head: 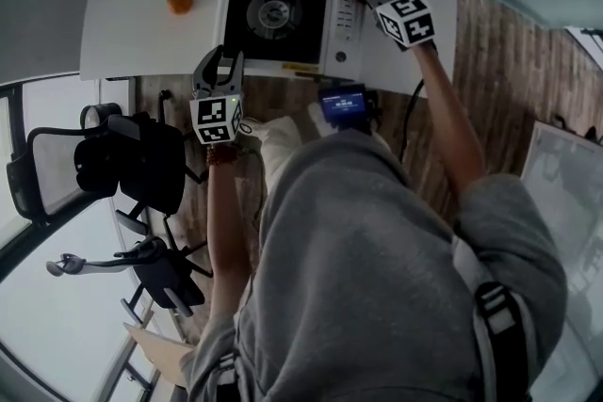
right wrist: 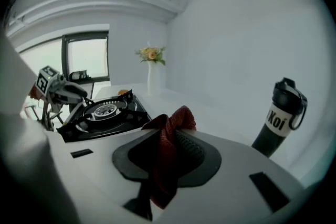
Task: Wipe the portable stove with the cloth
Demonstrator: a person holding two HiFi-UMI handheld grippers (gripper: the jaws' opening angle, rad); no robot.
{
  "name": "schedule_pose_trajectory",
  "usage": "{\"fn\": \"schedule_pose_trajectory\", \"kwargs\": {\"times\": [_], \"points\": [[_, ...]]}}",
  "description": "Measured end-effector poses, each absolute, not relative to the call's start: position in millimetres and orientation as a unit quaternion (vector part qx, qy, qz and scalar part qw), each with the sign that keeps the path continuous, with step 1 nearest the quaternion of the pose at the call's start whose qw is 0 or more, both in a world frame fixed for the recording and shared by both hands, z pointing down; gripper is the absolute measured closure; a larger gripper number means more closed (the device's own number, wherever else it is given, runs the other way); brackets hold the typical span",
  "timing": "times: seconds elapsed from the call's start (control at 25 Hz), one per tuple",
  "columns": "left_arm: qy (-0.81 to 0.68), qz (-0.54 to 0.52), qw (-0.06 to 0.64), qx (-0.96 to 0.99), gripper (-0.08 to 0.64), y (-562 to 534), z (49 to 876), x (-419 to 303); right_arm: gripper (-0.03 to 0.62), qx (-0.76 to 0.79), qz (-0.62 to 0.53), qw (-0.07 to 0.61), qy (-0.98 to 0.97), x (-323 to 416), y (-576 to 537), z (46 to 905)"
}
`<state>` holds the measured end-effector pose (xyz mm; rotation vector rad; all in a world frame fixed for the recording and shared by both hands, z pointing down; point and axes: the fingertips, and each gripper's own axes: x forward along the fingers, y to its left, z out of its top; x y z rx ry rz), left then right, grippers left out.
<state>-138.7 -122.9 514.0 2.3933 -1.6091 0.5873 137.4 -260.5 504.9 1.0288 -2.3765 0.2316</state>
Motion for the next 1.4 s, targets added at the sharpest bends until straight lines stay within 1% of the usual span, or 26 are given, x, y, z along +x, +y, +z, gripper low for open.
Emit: {"fn": "schedule_pose_trajectory", "kwargs": {"times": [0.16,0.32,0.4,0.52,0.64,0.84,1.12,1.4], "points": [[-0.553,0.219,0.087,0.799,0.387,-125.1,521.0,-137.5,0.503,0.335,0.044,0.33,-0.882,121.9,-255.5,510.5],[-0.572,0.232,0.082,0.783,0.388,-126.5,524.2,-140.6,0.503,0.3,0.031,0.357,-0.884,112.3,-246.2,510.6],[-0.582,0.234,0.091,0.774,0.41,-126.9,524.8,-142.8,0.505,0.288,0.027,0.363,-0.886,108.5,-241.8,509.9],[-0.59,0.242,0.093,0.765,0.423,-127.5,524.7,-144.7,0.505,0.275,0.013,0.371,-0.887,103.6,-234.3,509.1],[-0.594,0.246,0.08,0.762,0.418,-127.0,523.8,-141.8,0.506,0.258,-0.009,0.382,-0.887,96.4,-221.5,510.4],[-0.61,0.231,0.084,0.754,0.407,-127.4,526.8,-143.7,0.508,0.213,-0.032,0.401,-0.89,81.7,-199.1,514.4],[-0.616,0.226,0.099,0.748,0.394,-128.9,526.4,-143.3,0.508,0.162,-0.033,0.402,-0.901,71.5,-168.3,515.2],[-0.611,0.234,0.12,0.747,0.394,-129.7,530.7,-143.3,0.508,0.097,-0.062,0.404,-0.907,63.6,-122.2,515.0]]}}
